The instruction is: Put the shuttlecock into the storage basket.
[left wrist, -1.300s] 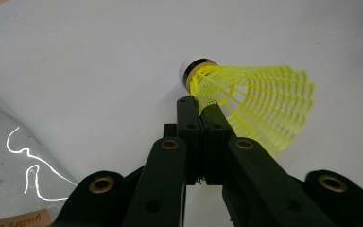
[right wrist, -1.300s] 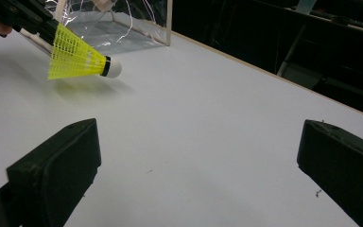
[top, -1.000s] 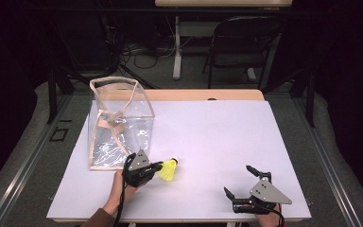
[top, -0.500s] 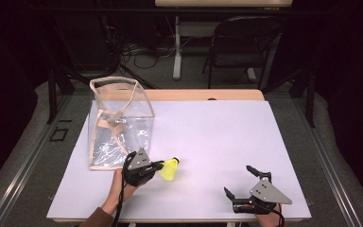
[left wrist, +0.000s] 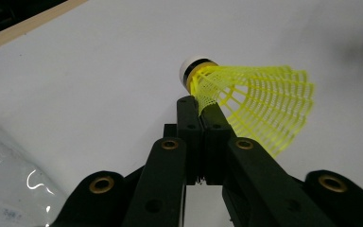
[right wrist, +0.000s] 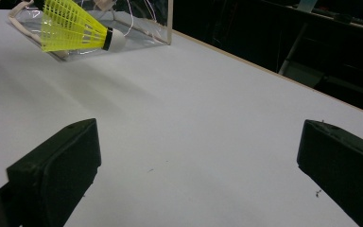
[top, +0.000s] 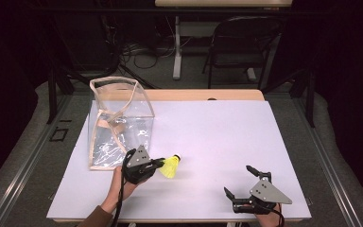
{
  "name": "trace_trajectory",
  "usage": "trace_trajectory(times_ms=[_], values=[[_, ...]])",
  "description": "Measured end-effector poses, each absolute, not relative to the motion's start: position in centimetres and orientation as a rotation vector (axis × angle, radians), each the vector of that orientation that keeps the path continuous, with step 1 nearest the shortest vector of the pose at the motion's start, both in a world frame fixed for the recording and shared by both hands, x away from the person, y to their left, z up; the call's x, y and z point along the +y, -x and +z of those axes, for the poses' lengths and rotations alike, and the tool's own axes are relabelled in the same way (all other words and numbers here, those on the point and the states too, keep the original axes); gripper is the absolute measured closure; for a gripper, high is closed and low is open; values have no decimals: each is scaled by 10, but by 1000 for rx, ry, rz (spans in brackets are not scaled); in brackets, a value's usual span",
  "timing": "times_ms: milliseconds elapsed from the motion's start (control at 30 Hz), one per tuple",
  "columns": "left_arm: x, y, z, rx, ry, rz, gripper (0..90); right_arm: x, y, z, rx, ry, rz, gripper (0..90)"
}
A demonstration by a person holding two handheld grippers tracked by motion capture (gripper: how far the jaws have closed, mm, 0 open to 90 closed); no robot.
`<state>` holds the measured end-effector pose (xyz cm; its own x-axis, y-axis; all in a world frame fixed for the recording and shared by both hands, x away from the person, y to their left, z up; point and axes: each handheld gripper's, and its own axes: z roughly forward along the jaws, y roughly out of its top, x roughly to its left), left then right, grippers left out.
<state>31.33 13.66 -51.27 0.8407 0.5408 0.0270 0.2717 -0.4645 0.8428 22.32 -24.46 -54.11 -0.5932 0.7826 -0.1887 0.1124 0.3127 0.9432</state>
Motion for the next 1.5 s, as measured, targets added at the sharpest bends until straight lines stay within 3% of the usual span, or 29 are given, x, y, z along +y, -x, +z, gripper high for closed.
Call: trace_trajectory(times_ms=[1500], values=[[134,-318,-473,584,-2040,401,889,-245,-224,-542,1938,-793,1303,0]])
